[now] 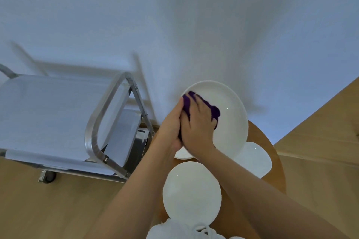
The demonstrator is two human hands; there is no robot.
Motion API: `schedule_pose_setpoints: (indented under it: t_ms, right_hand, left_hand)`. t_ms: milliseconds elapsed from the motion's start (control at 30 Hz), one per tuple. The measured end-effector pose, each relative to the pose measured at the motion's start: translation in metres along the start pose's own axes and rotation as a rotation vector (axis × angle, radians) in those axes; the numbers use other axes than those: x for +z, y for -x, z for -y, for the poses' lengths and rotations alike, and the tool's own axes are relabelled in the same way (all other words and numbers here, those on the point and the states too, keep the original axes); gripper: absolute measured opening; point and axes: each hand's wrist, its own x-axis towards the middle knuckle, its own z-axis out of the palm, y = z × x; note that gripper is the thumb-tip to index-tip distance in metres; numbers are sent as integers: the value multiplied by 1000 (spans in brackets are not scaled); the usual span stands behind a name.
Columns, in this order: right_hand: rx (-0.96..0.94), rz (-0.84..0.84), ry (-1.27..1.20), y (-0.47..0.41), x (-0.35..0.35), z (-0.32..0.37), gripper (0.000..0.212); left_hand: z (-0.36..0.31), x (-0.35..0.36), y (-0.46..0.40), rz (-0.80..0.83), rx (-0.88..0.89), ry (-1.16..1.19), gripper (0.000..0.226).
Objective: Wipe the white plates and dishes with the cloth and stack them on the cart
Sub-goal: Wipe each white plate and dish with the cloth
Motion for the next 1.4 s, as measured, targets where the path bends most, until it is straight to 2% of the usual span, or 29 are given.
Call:
schedule_pose_setpoints:
  t_ms: [100, 200, 267, 333, 433, 500, 567, 700, 800, 900, 967, 1067, 1100, 1167, 1233, 1267, 1333, 1400]
  right_hand:
    - [-194, 196, 24, 12, 3, -3, 47]
    - [-402, 297, -75, 23, -11, -24, 44]
    - [-557, 367, -15, 29, -22, -45, 55]
    - [-699, 414, 148, 29, -28, -66, 72]
    - [-830, 397, 384, 23, -33, -89, 88]
    - [-856, 362, 497, 20, -35, -97, 94]
    - [-845, 304, 521, 22, -35, -98, 90]
    - [-863, 170, 415, 21, -37, -93, 68]
    - [-718, 110, 238, 16, -46, -81, 50]
    - [-318, 196, -63, 12, -54, -57, 33]
    - [15, 310, -362, 3, -62, -45, 25]
    - [356, 382, -936, -15, -78, -42, 27]
    - [411, 397, -1074, -18, -83, -44, 32]
    - [472, 444, -1234, -19, -88, -47, 37]
    - [509, 503, -1283, -16, -87, -51, 34]
    - [510, 528, -1292, -15, -88, -54, 30]
    - [498, 585, -1257, -12, -89, -61, 21]
    - [497, 622, -1170, -10, -92, -67, 23]
  left_hand:
    - [-8, -9, 1, -71, -11, 49, 52]
    - [-15, -17, 2, -108, -47, 83, 66]
    - [-19, -21, 2, -64, -92, 110, 75]
    - [-21, -25, 1, -7, -121, 122, 69]
    - [-27, -30, 2, 146, -158, 82, 67]
    - [-36, -32, 3, 155, -134, -22, 63]
    - [-44, -33, 3, 106, -86, -74, 55]
    - [-59, -37, -1, -16, -20, -149, 49]
    - [-64, -36, -4, -74, -24, -166, 55]
    - [-63, -32, -7, -158, 39, -293, 54]
    - [-59, -34, -10, -216, 92, -418, 56]
    - [-45, -46, -15, -355, 53, -347, 76]
    - [-38, -50, -16, -370, 15, -292, 81]
    - [-25, -51, -14, -296, -64, -177, 85]
    - [-20, -50, -14, -193, -95, -43, 82]
    - [-20, -49, -14, -206, -88, 14, 78]
    - [-22, -48, -15, -337, -59, 67, 68]
    - [-23, -50, -15, -498, -13, 30, 54]
